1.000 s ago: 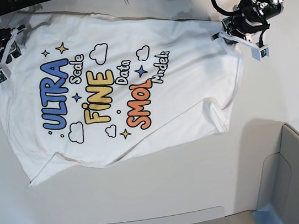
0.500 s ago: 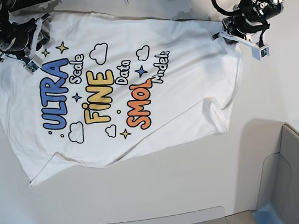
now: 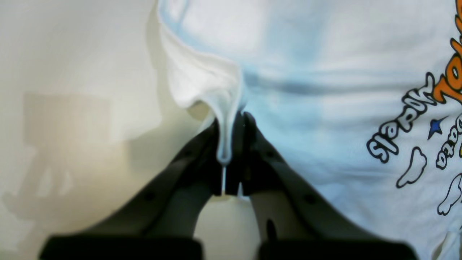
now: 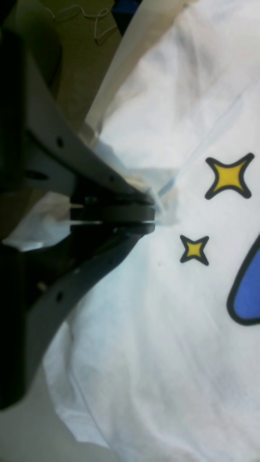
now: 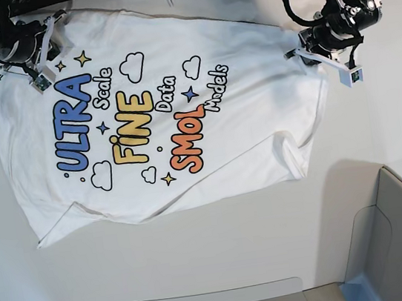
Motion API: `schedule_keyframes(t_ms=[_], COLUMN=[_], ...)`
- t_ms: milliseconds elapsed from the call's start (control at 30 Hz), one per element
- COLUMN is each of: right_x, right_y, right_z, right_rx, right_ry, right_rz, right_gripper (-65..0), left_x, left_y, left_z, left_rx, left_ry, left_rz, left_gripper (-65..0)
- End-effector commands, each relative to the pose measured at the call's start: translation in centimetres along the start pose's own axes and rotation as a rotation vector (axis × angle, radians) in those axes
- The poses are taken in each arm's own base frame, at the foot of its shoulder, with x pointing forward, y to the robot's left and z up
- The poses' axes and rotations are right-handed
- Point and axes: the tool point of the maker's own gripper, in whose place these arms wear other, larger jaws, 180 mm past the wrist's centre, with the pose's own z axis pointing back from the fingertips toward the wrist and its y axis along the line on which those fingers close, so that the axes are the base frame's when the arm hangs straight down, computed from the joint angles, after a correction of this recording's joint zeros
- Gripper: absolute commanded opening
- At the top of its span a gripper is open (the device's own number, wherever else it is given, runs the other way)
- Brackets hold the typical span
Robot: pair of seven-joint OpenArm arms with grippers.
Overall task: Layout the t-shirt on the table in an organized manner, then fold the t-shirt properly
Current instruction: 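Grasp the shirt edge near the print with the right gripper, then lift the shirt edge with the right gripper and fold it over the print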
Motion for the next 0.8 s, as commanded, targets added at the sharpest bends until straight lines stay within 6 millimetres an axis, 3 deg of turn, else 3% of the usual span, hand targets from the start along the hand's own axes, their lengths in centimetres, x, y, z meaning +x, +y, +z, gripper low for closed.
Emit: schedule_keyframes(t_ms=[0,267,467,767], right_x=[0.7,2.3,5.5,7.1], right_y=[-1.2,-8.5,-11.8,-15.4], right_z=[0.9,5.1,7.1,9.1], right_rx=[-0.034,-0.254,-0.362,-0.533], right_ry=[-0.035,-0.190,-0.272,-0.247], right_rz=[0.007,-0.167,-0.162,-0.181], right_gripper=[-65.0,-65.0,-65.0,-65.0], left_x=[0.4,0.3,1.3,4.8], left_y=[-0.1,0.0,-0.5,-1.6], left_z=[0.3,0.3,0.3,0.2], left_rx=[-0.002,-0.001,-0.012,-0.040], left_ry=[-0.013,-0.010,-0.034,-0.097], left_rz=[-0.008,-0.008,-0.011,-0.013], left_gripper=[-65.0,-65.0,-65.0,-65.0])
